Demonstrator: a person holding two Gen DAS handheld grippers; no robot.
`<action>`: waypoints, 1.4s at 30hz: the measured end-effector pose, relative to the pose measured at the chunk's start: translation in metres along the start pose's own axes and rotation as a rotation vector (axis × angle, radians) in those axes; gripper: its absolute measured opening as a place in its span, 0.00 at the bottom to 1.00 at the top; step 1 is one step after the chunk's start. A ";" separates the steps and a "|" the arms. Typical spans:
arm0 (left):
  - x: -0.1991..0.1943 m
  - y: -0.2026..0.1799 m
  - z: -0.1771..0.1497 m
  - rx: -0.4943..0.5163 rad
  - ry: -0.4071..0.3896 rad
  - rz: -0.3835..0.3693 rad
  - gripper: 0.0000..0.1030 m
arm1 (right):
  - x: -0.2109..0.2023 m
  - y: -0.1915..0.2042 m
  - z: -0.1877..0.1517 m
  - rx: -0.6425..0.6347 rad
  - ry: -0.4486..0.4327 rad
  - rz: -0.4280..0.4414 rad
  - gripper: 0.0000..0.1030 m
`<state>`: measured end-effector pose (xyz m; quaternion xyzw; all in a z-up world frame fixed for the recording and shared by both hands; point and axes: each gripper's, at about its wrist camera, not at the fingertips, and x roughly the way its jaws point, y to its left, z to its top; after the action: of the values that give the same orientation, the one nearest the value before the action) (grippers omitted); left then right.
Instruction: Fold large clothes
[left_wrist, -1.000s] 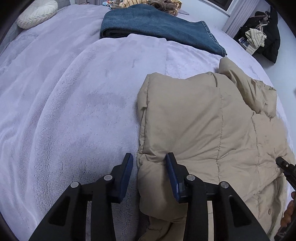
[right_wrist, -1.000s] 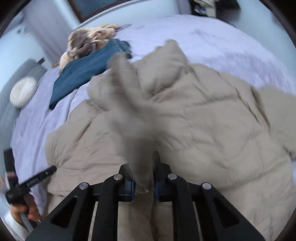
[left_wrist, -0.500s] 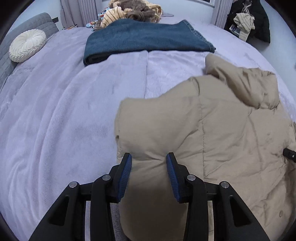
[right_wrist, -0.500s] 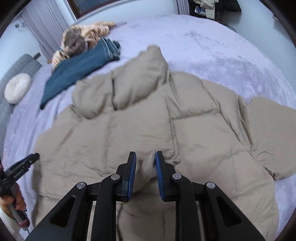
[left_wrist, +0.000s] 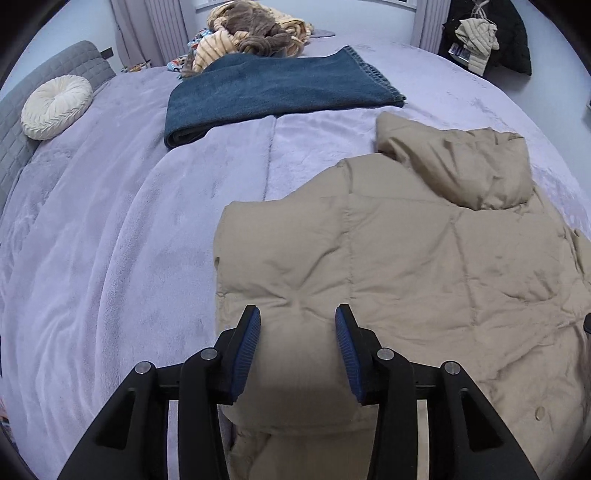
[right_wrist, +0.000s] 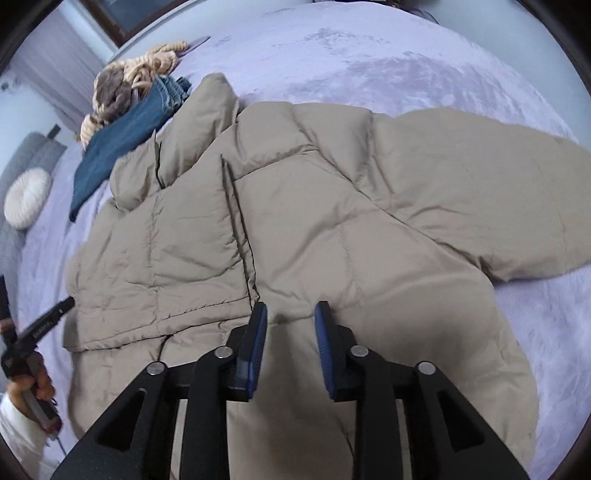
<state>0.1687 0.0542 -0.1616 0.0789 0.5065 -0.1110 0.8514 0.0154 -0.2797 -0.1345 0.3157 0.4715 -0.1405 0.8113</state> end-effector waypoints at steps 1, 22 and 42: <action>-0.007 -0.009 -0.001 0.011 -0.002 -0.011 0.43 | -0.006 -0.010 -0.002 0.033 -0.002 0.021 0.49; -0.036 -0.253 -0.023 0.122 0.077 -0.187 1.00 | -0.078 -0.279 0.010 0.645 -0.207 0.119 0.82; -0.035 -0.272 -0.012 0.102 0.069 -0.164 1.00 | -0.053 -0.361 0.087 0.945 -0.372 0.515 0.83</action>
<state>0.0691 -0.2010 -0.1421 0.0842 0.5339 -0.2032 0.8165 -0.1426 -0.6140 -0.1951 0.7191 0.1144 -0.1869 0.6595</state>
